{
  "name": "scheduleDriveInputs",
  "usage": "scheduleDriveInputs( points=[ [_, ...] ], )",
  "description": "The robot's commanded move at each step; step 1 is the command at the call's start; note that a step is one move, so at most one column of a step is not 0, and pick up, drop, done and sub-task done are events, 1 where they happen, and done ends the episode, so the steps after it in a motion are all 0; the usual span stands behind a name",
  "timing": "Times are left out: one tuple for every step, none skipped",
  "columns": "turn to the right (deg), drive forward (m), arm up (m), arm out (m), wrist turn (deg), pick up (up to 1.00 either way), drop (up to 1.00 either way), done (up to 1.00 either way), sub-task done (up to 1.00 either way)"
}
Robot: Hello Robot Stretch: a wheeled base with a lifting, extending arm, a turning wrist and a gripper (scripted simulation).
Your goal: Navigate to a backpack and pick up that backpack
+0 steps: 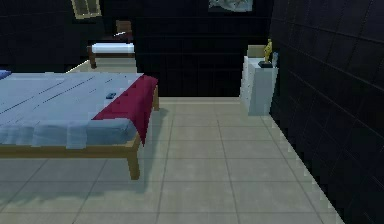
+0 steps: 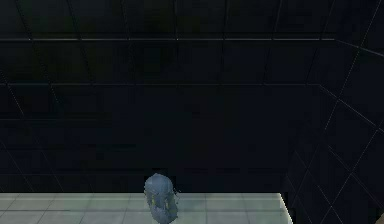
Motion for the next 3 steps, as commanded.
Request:
scheduleDriveInputs(
  points=[
    [0.0,0.00,0.20,0.00,0.0,0.00,0.00,0.00,0.00],
    [0.0,0.00,0.00,0.50,0.0,0.00,0.00,0.00,0.00],
    [0.0,0.00,0.00,0.00,45.0,0.00,0.00,0.00,0.00]
  ],
)
